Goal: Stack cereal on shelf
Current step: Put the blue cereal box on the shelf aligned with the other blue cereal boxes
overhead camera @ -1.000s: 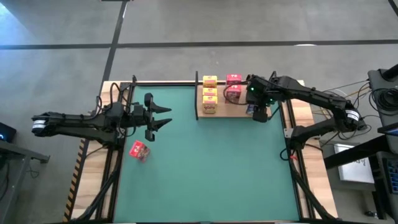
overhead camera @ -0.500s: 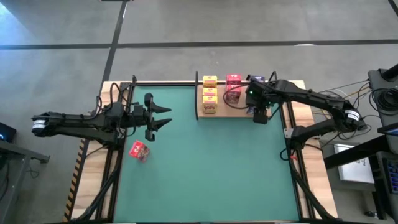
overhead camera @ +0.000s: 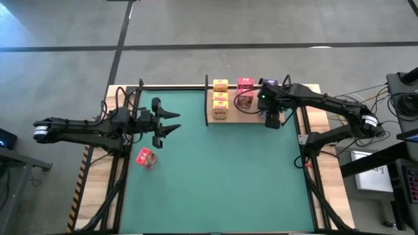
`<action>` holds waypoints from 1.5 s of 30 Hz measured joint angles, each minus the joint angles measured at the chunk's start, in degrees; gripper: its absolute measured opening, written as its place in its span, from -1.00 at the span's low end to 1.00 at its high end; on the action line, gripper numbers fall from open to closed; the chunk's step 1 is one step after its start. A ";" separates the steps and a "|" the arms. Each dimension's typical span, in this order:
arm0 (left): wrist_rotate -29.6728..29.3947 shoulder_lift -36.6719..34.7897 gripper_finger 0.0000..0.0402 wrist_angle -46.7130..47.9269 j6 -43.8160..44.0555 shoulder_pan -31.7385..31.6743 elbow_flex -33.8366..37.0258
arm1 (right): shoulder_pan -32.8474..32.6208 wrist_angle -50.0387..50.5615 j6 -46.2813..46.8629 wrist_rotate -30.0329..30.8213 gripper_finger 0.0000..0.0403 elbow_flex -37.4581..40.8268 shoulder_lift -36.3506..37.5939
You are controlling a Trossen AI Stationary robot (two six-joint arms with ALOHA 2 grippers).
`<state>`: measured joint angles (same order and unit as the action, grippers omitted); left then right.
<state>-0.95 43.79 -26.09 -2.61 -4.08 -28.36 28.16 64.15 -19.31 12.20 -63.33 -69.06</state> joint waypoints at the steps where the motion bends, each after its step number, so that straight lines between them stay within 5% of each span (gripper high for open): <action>1: 0.00 0.00 -0.17 -0.02 0.00 0.02 0.00 | 0.00 -0.03 0.11 -0.02 -0.18 -0.22 0.00; 14: 0.02 0.02 -0.17 0.00 0.00 0.02 0.00 | 0.36 0.69 1.21 -3.11 -0.19 -1.01 -0.02; 29: 0.02 0.00 -0.17 -0.02 0.17 0.00 0.00 | 1.51 1.43 1.43 -1.64 0.26 -0.99 -0.02; 45: 0.00 0.00 -0.17 -0.03 0.17 0.02 -0.01 | 1.51 3.40 0.20 -0.04 0.26 -3.55 0.04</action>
<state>-0.95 43.79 -26.12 -2.44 -4.05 -28.37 29.67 67.55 -19.11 12.16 -66.88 -69.01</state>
